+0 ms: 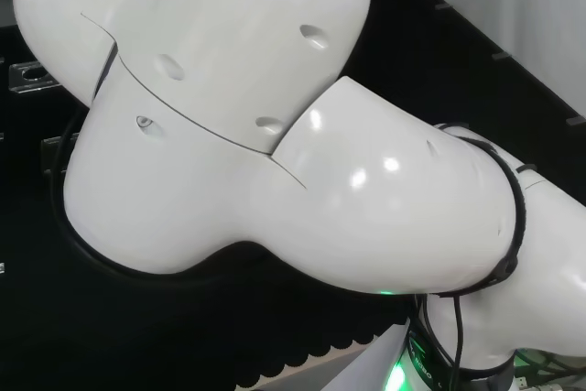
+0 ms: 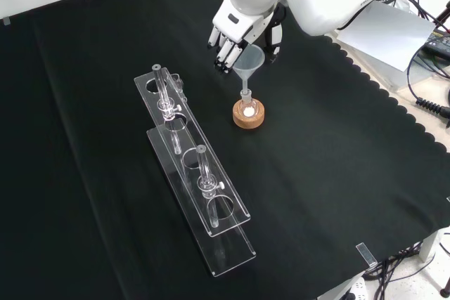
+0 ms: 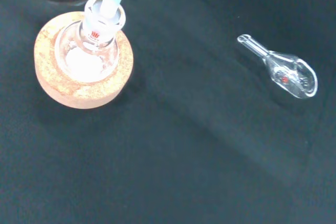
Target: Remove the funnel from the round-bottom flask.
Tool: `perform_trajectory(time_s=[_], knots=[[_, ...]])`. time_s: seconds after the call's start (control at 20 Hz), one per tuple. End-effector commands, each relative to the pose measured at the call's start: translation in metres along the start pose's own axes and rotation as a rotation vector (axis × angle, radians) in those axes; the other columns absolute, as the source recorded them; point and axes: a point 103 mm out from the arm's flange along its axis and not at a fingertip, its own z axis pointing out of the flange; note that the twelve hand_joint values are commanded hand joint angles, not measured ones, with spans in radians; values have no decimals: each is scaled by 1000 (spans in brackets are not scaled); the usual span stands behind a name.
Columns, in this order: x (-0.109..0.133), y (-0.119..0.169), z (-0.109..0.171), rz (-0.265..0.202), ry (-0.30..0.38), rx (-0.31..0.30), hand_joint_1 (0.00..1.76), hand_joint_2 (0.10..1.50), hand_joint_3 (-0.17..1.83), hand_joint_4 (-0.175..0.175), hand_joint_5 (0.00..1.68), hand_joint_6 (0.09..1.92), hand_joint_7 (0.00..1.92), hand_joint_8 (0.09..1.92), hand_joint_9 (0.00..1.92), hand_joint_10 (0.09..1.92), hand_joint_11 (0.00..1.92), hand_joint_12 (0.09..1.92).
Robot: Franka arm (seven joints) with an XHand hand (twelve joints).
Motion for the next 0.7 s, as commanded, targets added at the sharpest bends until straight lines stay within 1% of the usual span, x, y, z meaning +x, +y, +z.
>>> perform_trajectory(time_s=[0.05,0.15,0.45,0.7], knots=[[-6,-20,-15,19,-12,-1,905,717,600,-33,883,696,678,646,1210,329,871,1061],[-8,-26,-19,25,-12,-1,908,714,601,-34,882,698,679,647,1209,326,872,1061],[-20,-43,-37,51,2,-40,910,710,606,-35,878,706,679,650,1210,319,874,1059],[-36,-46,-51,74,35,-66,911,709,609,-35,875,711,679,653,1211,314,876,1058]])
